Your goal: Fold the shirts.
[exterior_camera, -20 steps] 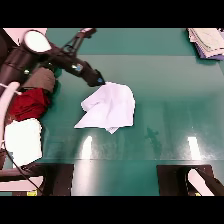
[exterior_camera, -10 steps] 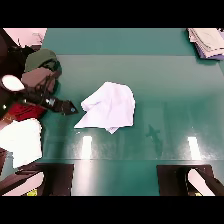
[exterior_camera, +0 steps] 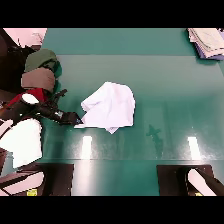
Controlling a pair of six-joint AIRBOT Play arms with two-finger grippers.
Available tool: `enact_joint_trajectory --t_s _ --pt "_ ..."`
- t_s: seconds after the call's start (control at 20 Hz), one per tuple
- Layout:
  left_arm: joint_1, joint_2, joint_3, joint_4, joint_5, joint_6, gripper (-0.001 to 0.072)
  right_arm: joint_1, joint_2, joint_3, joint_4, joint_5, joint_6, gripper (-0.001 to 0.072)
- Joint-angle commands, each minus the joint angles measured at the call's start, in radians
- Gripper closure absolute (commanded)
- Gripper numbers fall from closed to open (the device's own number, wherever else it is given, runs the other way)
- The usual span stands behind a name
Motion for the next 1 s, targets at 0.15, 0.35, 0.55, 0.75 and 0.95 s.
enact_joint_trajectory --t_s 0.15,0.35,0.55,0.75,0.95 --pt "-0.089 -0.023 0.018 -0.006 0.046 -0.058 0.0534 0.001 -0.001 0.000 0.000 0.007 0.000 0.0693" --pt "-0.089 0.024 0.183 -0.008 -0.053 -0.080 0.0686 0.084 -0.056 -0.043 -0.009 0.122 0.023 0.0632" --pt "-0.089 0.137 0.362 -0.008 -0.063 -0.103 0.0684 0.330 -0.150 -0.377 -0.008 0.046 0.070 0.0257" --pt "-0.089 0.165 0.423 -0.009 -0.064 -0.129 0.0684 0.592 -0.315 -0.671 0.105 -0.194 0.058 0.0257" --pt "-0.089 0.165 0.422 -0.008 -0.066 -0.129 0.0684 0.776 -0.496 -0.663 0.227 -0.224 -0.032 0.0257"
